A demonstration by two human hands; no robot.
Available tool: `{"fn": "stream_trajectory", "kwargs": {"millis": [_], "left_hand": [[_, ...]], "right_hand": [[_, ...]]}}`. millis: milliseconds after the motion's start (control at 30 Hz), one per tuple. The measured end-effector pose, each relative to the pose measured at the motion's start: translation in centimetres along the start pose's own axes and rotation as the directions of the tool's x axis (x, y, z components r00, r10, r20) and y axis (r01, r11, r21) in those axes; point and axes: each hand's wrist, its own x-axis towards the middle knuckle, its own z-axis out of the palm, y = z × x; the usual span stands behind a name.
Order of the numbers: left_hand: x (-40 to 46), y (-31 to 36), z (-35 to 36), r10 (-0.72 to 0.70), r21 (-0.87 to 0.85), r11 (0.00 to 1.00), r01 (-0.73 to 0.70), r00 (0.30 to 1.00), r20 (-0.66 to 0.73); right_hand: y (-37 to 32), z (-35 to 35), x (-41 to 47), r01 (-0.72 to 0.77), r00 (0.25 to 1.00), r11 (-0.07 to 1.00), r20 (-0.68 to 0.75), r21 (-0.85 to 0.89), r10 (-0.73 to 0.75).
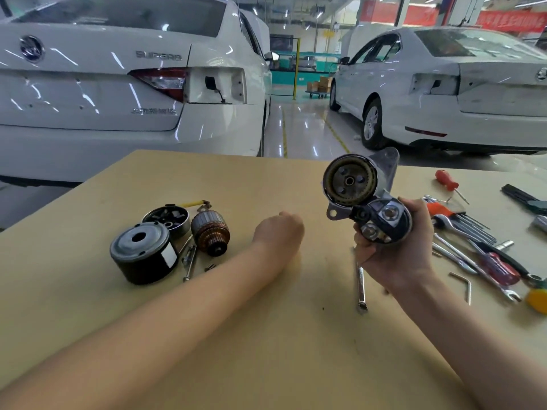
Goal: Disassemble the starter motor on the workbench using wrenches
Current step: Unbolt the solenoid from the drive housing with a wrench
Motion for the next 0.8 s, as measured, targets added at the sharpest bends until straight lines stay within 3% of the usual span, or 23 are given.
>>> {"fn": "stream_trajectory", "kwargs": {"millis": [100,200,267,367,467,633,800], "left_hand": [[-3.9,-0.8,-0.9,0.053,-0.028,0.998,-0.053,0.999,0.010],[-8.3,-3.6,-2.9,0.038,-0.080,0.995,-0.056,0.975,-0.217],[-10.2,-5.9,-2.9,0.168,0.045,0.986,-0.163,0.916,-0.364],[-11.8,-8.4,-1.8,0.298,0.247,0.944,-0.221,0.890,-0.344],[-12.0,-9.4,-1.2,0.322,0.298,0.929,-0.219,0.876,-0.359],[-11.6,-10.5,0.0,0.416,0.420,0.886,-0.199,0.741,-0.527],[-11.0,-11.8,0.5,0.523,0.474,0.837,-0.275,0.658,-0.541]], "right_hand": [[0.1,0.2,-0.1,0.000,1.000,1.000,0.002,-0.017,0.000],[0.2,0.2,-0.1,0.000,1.000,0.999,0.010,-0.036,0.000],[0.2,0.3,-0.1,-0.007,1.000,0.999,0.005,-0.036,0.007],[0.4,0.7,-0.4,-0.013,0.999,0.999,0.032,-0.049,0.015],[0.5,1.1,-0.6,-0.025,0.996,0.999,0.087,-0.032,0.028],[0.5,1.1,-0.7,-0.073,0.991,0.997,0.107,-0.020,0.075],[0.7,0.7,-0.5,-0.128,0.991,0.992,0.026,-0.020,0.128]]}}
